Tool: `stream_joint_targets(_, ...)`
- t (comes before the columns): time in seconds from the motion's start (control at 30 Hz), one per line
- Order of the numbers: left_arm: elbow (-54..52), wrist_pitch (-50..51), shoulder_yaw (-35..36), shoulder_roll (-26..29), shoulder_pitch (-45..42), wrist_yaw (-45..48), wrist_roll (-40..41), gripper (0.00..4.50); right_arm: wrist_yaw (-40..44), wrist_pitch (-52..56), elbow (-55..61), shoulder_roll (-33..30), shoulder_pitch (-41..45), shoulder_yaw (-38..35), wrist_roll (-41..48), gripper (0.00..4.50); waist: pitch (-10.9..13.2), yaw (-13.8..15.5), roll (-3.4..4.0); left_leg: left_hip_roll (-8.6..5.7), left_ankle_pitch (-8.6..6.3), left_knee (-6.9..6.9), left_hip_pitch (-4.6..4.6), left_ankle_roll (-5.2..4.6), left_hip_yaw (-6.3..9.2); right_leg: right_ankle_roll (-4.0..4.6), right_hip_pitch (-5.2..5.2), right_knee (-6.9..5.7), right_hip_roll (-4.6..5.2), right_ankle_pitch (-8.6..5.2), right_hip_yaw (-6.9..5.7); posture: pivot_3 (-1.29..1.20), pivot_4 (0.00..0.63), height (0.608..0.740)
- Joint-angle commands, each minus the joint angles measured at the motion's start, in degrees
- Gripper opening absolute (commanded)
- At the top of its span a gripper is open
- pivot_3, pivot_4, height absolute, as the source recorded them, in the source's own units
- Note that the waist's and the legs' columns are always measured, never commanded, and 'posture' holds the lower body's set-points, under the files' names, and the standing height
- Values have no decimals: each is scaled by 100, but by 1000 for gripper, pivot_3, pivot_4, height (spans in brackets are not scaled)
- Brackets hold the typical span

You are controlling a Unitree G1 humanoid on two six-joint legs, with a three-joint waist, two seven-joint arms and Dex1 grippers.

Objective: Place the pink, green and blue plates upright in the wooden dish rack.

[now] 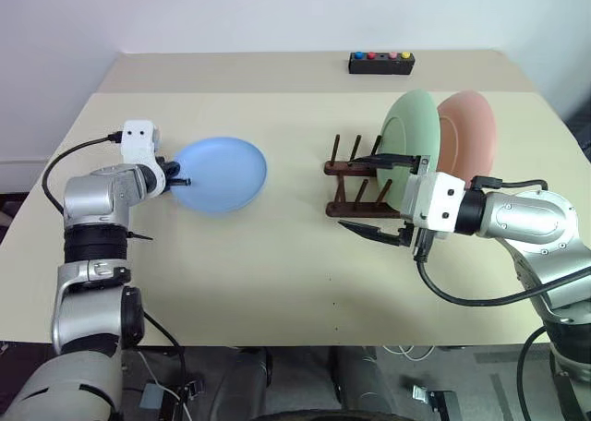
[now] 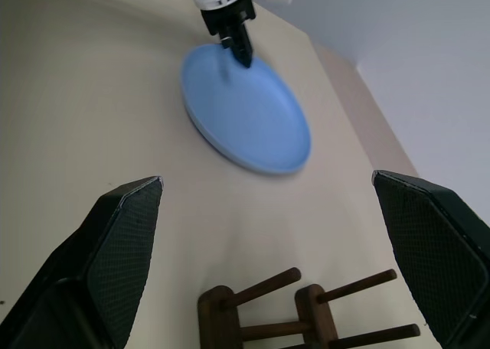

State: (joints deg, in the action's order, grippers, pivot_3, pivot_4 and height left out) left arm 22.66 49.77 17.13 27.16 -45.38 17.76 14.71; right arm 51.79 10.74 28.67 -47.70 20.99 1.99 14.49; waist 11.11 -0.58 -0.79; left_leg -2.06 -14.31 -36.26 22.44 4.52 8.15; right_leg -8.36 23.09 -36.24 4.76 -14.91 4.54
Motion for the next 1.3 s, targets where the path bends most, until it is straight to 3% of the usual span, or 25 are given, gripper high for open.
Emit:
stream_joint_targets(0.03, -1164, -674, 488, -437, -159, -493, 365, 53, -252, -275, -185, 55, 401, -3, -481, 4500, 8, -9, -15, -1, 0, -1, 2, 1, 0, 0, 1, 1, 1, 1, 0, 0, 150, 740)
stream_joint_targets(0.2, -2234, -1039, 351, -1170, -531, -1217, 392, 53, -584, -760, -600, 311, 967, 230, -1176, 4500, 10, -18, -24, 0, 2, 6, 4, 5, -1, 2, 10, 2, 2, 4, 0, 0, 150, 740)
stream_joint_targets(0.5, -3139, -956, -83, -2275, -918, -2285, 384, 53, -1286, -1535, -1333, 802, 1659, 799, -2609, 4500, 10, -25, -24, -2, 3, 7, 4, 6, -5, 2, 11, 3, 1, 4, 2, 0, 150, 740)
stream_joint_targets(0.9, -3954, -624, -988, -2509, -624, -2050, 453, 53, -1682, -2031, -2004, 1137, 1908, 1214, -3631, 4500, 10, -42, -24, -3, 4, 8, 4, 7, -5, 2, 11, 4, 0, 4, 3, 0, 150, 740)
stream_joint_targets(1.0, -3961, -478, -847, -2641, -595, -2141, 634, 0, -1669, -2070, -2070, 1173, 1899, 1230, -3695, 3652, 10, -38, -24, -3, 4, 7, 4, 7, -6, 2, 10, 4, 0, 4, 3, 0, 150, 740)
stream_joint_targets(1.23, -3978, -419, -848, -2591, -561, -2146, 661, 0, -1659, -2108, -2061, 1158, 1860, 1195, -3769, 57, 10, -41, -24, -3, 4, 7, 4, 7, -6, 2, 11, 4, -1, 4, 3, 0, 150, 740)
stream_joint_targets(1.3, -3952, -475, -800, -2594, -560, -2135, 687, 0, -1680, -2134, -2076, 1144, 1861, 1186, -3796, 17, 10, -39, -25, -3, 4, 8, 4, 7, -5, 2, 11, 4, -1, 4, 3, 0, 150, 740)
